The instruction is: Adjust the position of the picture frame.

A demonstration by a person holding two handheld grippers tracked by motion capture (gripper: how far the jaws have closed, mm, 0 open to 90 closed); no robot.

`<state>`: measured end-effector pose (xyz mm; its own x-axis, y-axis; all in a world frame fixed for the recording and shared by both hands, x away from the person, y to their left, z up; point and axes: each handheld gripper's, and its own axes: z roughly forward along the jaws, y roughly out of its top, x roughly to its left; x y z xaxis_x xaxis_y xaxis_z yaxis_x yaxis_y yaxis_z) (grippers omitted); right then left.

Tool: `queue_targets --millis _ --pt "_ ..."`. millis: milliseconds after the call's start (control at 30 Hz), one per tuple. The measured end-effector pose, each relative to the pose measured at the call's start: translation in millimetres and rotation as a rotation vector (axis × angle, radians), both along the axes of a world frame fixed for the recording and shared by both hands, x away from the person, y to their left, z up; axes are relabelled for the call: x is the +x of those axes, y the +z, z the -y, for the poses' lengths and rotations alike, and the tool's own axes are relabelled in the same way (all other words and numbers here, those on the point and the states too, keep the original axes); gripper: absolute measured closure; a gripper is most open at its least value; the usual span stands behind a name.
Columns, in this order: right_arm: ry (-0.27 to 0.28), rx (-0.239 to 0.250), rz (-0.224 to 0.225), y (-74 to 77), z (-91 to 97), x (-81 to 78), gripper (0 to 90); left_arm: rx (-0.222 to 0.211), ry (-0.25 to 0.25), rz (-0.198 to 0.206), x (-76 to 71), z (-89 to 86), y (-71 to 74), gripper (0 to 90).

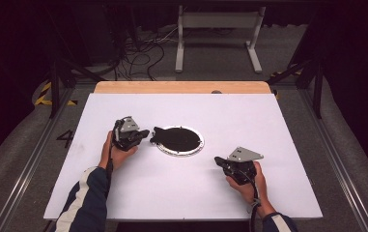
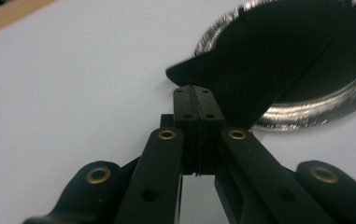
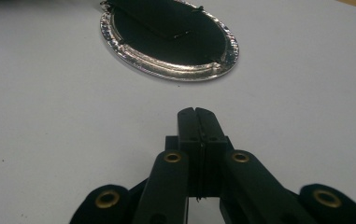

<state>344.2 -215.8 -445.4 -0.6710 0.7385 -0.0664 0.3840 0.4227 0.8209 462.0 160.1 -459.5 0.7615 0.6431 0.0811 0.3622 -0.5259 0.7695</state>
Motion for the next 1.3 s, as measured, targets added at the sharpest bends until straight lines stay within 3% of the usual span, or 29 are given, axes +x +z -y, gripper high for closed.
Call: queue_targets --millis 167,233,533,900,1300 --pt "0.011 -0.008 -0.005 -1.7 -2.7 0.8 90.0 0.038 -0.003 -0.003 2.6 8.7 -5.5 90.0" --pt "0.014 -0.009 -0.010 -2.3 -2.6 0.9 90.0 -0.001 0.001 -0.037 5.0 9.4 -3.4 90.0" --pt "0.024 -0.025 -0.028 -6.3 -4.4 2.7 90.0 0.014 -0.063 -0.084 4.6 14.4 -3.4 90.0" --pt "0.016 -0.030 -0.039 -7.3 -3.5 3.7 90.0 0.100 -0.163 -0.077 -21.4 27.8 0.5 90.0" --pt "-0.005 -0.034 -0.055 -8.7 -2.0 9.2 90.0 0.140 -0.246 -0.072 -51.3 43.7 2.4 90.0"
